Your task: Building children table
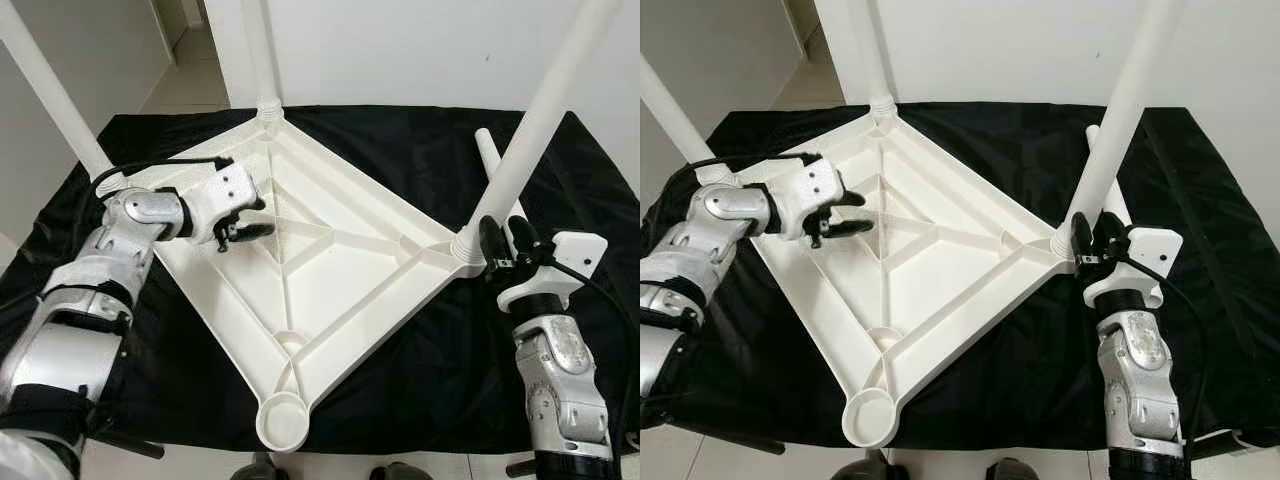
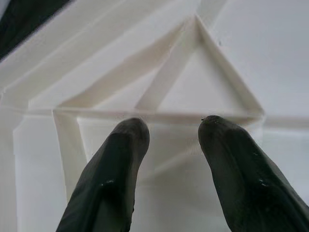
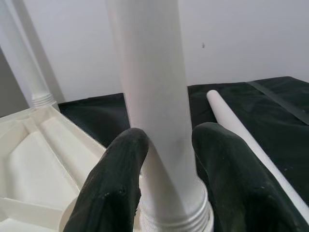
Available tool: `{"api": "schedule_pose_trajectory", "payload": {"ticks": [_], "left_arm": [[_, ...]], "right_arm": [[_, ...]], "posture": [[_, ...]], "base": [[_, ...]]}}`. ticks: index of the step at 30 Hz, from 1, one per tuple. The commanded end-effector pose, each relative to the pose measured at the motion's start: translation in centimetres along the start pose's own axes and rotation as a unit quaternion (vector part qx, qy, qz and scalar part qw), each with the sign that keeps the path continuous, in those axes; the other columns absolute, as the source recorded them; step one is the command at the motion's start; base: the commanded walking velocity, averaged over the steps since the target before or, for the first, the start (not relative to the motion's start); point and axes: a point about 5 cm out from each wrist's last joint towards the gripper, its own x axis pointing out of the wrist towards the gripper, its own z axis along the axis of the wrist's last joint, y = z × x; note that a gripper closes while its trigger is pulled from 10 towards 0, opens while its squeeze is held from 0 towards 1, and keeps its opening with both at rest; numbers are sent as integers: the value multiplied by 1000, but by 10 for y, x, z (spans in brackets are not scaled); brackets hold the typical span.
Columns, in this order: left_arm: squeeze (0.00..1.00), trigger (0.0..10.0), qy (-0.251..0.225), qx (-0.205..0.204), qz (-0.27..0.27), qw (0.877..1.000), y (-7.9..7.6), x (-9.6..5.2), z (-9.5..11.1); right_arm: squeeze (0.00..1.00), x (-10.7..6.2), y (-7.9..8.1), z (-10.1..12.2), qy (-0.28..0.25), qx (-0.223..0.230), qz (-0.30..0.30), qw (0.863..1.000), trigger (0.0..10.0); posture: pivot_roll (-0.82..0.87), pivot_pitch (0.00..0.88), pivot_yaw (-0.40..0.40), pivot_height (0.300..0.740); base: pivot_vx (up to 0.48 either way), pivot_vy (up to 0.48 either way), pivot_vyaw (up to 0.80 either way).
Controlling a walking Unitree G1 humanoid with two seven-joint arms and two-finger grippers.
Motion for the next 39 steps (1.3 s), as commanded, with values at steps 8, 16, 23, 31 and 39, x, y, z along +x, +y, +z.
{"api": "schedule_pose_trajectory", "payload": {"ticks": [8, 16, 23, 31, 39], "left_arm": [[1000, 10000, 47, 2, -18, 999, -4, 3, -11], [682, 10000, 75, 32, -6, 997, -7, 14, -13], [0, 10000, 91, 45, 9, 995, -9, 27, -10], [0, 10000, 94, 42, 32, 994, -4, 33, -3], [0, 0, 106, 39, 22, 993, -8, 38, -4]], "right_arm": [[0, -18, 19, -3, 15, 27, 28, 999, 10000], [0, -27, 33, -3, 23, 42, 43, 998, 10000], [0, -29, 33, -3, 27, 43, 40, 998, 10000], [0, -29, 33, -2, 31, 40, 37, 998, 10000], [0, -28, 39, -4, 34, 44, 40, 998, 10000]], "posture": [[-63, 42, 88, 740], [-74, 43, 96, 740], [-90, 45, 98, 740], [-94, 41, 99, 740], [-96, 39, 102, 740]], "base": [[0, 0, 0], [0, 0, 0], [0, 0, 0], [0, 0, 0], [0, 0, 0]]}}
